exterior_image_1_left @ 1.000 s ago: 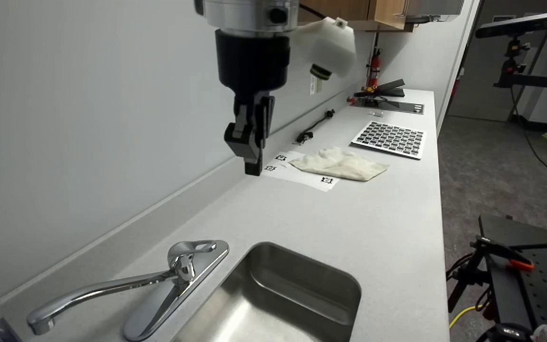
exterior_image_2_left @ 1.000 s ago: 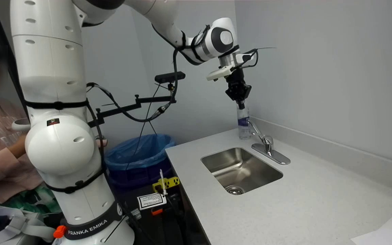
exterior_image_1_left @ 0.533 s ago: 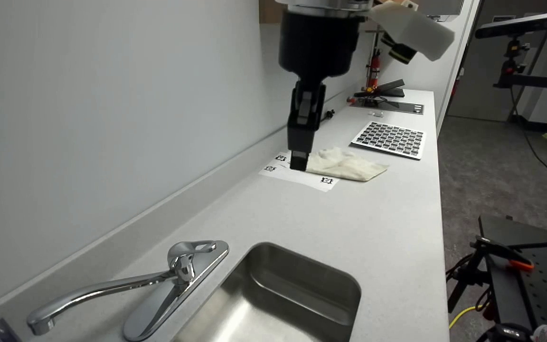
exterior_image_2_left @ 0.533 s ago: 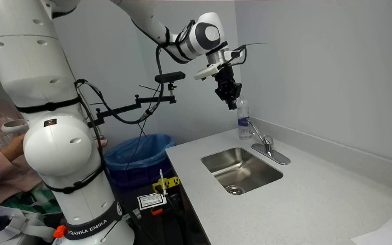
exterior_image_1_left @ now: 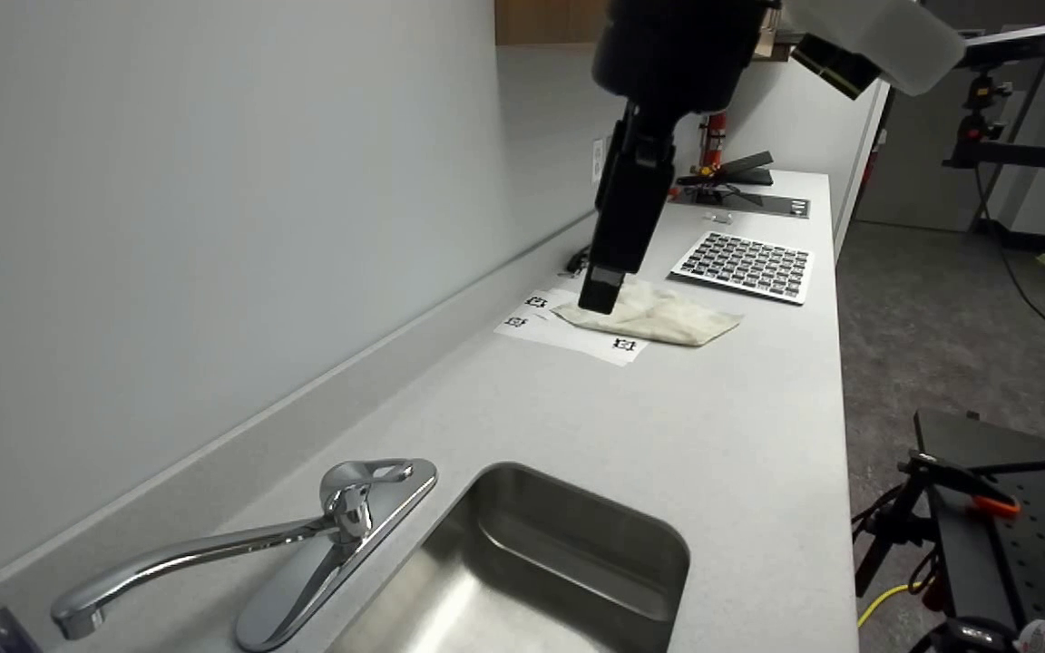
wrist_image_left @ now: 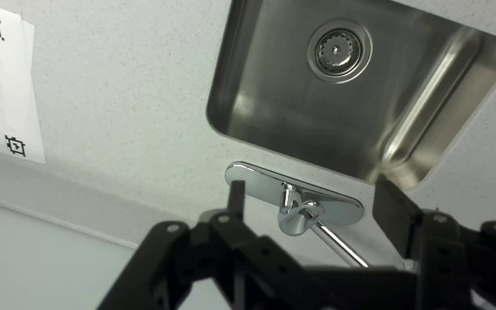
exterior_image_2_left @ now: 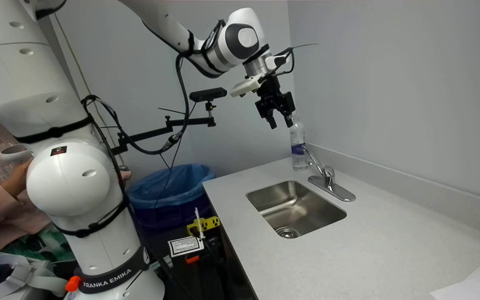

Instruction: Push the faucet to the left

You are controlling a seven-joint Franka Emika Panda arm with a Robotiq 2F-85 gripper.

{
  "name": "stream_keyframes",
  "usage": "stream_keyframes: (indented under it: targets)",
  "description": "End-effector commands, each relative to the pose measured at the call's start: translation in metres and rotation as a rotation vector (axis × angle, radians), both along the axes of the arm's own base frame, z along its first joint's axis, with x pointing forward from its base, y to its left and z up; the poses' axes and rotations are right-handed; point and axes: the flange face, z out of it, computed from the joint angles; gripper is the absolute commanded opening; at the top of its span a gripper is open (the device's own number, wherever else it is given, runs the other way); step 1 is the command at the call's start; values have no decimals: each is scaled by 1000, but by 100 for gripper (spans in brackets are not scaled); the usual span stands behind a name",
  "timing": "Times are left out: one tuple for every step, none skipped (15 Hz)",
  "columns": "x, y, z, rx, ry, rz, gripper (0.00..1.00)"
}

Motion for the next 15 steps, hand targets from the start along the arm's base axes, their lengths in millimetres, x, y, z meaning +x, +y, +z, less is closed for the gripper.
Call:
stream_keyframes:
  targets:
    - [-14,-10,11,9,-57,24,100]
    - [-14,-11,13,12,-67,22,100]
    - [-15,-12,13,15,-72,21,100]
    - [-15,-13,14,17,-79,21,100]
    - [-16,-14,15,18,-84,18,100]
    - [-16,-15,16,21,-89,16,100]
    - [-17,-17,17,23,-95,14,100]
    - [-7,-9,11,23,-59,-3,100]
    - [-7,-10,12,24,-62,-4,100]
    - [-8,-11,12,24,-63,-5,100]
    - [-8,-12,12,24,-64,-6,100]
    - [-9,-12,12,24,-64,-6,100]
    - [-9,-12,13,24,-65,-6,100]
    - [-9,-12,13,24,-65,-6,100]
    - [-9,-12,13,24,-64,-5,100]
